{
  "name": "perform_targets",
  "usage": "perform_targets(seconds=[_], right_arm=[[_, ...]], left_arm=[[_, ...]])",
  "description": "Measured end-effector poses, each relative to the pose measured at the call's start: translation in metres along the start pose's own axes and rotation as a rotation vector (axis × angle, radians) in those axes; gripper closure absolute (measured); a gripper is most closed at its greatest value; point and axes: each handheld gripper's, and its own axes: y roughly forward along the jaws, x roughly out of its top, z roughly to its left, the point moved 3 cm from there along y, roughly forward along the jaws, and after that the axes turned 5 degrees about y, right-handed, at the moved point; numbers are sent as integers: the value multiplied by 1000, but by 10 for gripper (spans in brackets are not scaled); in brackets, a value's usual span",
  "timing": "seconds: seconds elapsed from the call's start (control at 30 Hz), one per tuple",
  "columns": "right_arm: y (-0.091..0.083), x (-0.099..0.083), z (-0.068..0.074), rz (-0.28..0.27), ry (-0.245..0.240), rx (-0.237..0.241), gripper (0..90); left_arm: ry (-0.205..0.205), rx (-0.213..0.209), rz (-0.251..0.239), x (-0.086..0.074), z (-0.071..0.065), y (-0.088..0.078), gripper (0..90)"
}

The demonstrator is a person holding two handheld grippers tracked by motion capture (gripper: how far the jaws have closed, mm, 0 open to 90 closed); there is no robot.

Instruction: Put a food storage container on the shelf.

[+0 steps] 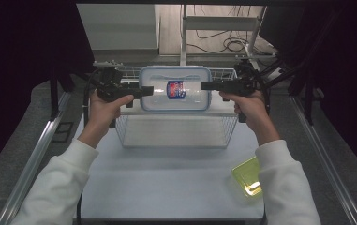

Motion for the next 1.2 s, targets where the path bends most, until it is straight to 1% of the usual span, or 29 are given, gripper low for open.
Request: perform_targets(seconds=[0.07,0.17,0.2,0.3,0.37,0.47,0.5,0.53,0.57,0.6,0.63,0.67,0.73,0.77,0.83,0.9,0.97,1.0,1.03,1.2], right_arm=[[1,2,-2,-2,17,-4,481],[4,7,-5,1,55,-23,478],[5,8,-5,3,59,-30,478],[8,10,-6,2,70,-49,475],[9,12,-7,-2,93,-59,473],[13,14,-10,-16,106,-85,463],[14,14,-10,-16,109,-93,461],[14,14,-11,-16,110,-98,461],[16,14,-11,-16,113,-109,459],[17,13,-12,-13,109,-118,479],[19,12,-12,-7,113,-114,453],[21,11,-12,-1,113,-139,456],[23,11,-12,-26,114,-167,455],[24,10,-12,-25,113,-166,442],[25,9,-12,-26,108,-165,438],[22,9,-11,-29,104,-158,434],[18,10,-10,-47,96,-162,426],[15,10,-9,-55,92,-163,425],[12,11,-8,-67,86,-166,425],[1,7,-5,-77,61,-160,413]], left_arm=[[-19,-4,2,2,2,2,428],[-56,-13,3,6,8,6,421],[-68,-16,4,7,9,7,418],[-85,-16,7,9,12,10,400],[-97,-13,9,10,14,13,389],[-116,-13,15,11,18,17,365],[-123,-16,14,11,19,18,358],[-135,-12,3,12,21,19,354],[-133,4,-4,12,23,19,353],[-124,27,-6,13,25,20,365],[-110,51,16,13,27,23,370],[-105,49,20,13,28,24,372],[-93,54,22,13,28,28,349],[-90,53,25,13,28,28,337],[-70,66,25,14,27,27,330],[-71,57,9,14,27,24,308],[-76,60,-7,14,27,21,293],[-77,59,-24,15,26,18,291],[-78,52,-34,15,25,16,289],[-70,37,-56,13,19,8,273]])
